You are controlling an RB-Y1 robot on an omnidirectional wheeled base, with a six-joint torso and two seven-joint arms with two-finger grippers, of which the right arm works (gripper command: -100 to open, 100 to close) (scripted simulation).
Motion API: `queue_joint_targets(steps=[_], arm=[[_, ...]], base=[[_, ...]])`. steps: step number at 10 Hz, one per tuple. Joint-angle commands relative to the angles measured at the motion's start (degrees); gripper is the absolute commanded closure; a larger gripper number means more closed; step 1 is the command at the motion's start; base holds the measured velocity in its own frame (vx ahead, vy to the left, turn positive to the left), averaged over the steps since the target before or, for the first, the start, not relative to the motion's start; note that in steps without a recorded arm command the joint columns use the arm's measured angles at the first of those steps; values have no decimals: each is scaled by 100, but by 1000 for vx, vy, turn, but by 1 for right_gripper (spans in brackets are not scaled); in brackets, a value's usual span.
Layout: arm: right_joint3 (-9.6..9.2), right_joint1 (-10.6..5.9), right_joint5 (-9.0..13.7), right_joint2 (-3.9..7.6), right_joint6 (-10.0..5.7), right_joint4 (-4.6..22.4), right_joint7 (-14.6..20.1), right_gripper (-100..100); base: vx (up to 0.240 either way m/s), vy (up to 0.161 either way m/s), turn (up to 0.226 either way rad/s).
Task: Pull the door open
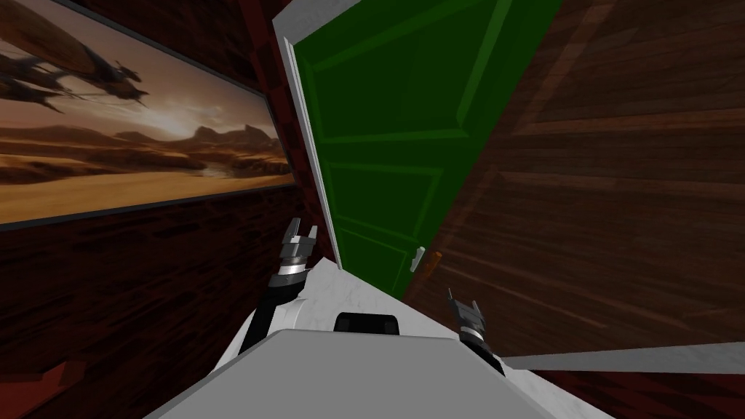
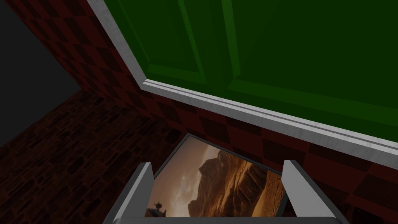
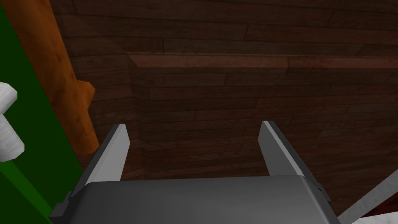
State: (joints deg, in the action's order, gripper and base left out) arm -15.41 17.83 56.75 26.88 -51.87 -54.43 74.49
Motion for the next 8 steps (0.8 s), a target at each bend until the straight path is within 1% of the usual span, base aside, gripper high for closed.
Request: queue_joint_targets(steps=[1,3,4,5,6,7,8], arm=[[-59,-167,-40,-57,12,-36,13,-100],[-127,-318,-85,-121,27,-129,13,-100],[-160,-393,-108,-152,34,-176,13,-100],[-160,-393,-108,-152,34,-176,13,-100],[-166,-254,-102,-148,6,-147,30,-100],[-166,-254,-102,-148,6,-147,30,100],[-166,-254,-102,-148,6,-147,30,100]], base=[[162,10,101],[218,35,149],[176,41,-28],[105,31,64],[36,11,36],[-7,0,-32],[-11,14,29]])
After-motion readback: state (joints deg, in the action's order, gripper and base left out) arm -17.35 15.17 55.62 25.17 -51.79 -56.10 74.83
